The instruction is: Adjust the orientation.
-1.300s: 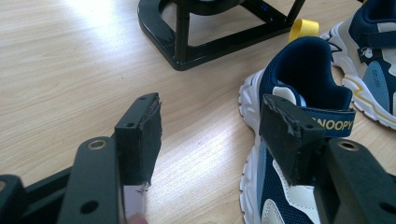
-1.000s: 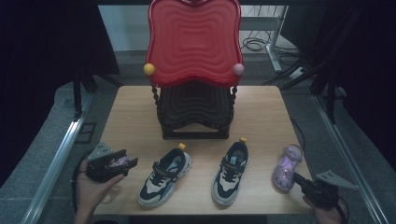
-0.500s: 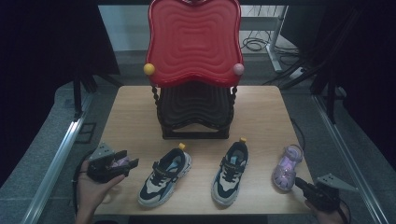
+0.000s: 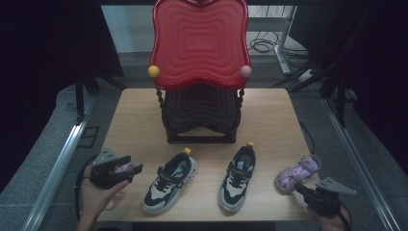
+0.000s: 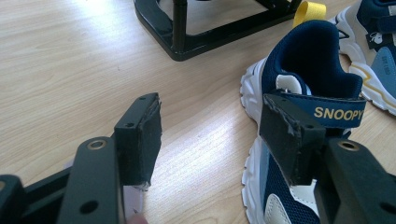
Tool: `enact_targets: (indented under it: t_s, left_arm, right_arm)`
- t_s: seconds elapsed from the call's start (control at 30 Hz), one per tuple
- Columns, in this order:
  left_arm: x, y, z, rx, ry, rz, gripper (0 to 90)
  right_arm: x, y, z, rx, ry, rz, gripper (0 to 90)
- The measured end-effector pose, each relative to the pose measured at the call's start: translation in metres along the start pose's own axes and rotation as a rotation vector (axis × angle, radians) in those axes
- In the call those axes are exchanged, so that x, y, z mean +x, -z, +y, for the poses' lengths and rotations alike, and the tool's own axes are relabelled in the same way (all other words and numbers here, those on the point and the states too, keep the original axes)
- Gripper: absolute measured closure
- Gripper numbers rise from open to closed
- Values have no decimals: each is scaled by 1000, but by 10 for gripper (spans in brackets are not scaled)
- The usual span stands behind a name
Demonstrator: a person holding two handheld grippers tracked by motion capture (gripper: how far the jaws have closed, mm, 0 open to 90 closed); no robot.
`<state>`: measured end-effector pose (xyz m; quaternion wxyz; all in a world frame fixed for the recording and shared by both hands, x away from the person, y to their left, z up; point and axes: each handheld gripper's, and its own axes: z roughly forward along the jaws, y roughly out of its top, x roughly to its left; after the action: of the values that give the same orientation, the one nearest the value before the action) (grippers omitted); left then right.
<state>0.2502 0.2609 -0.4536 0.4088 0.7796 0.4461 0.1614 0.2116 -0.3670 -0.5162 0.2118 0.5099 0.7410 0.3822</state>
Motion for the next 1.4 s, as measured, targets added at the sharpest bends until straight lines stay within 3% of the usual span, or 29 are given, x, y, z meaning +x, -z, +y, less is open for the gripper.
enact_targets:
  t_s: [0.37,0.7,0.9,1.17,1.3,1.4]
  left_arm:
    - [1,-2,-2,10,5,0,395]
    - [0,-6,-3,25,0,-10,395]
    - [1,-5,-4,28,0,-11,395]
    - [2,-6,-4,32,-3,-10,394]
    - [1,-6,-4,34,-3,-12,395]
    - [1,-5,-4,34,-3,-10,394]
  right_arm:
    - [27,-19,15,26,105,-51,900]
    - [38,-36,27,28,140,-105,900]
    - [45,-46,34,25,160,-112,900]
    - [45,-46,35,13,153,-101,900]
    - [42,-36,43,-43,125,-48,900]
    - [30,-23,58,-90,116,-55,900]
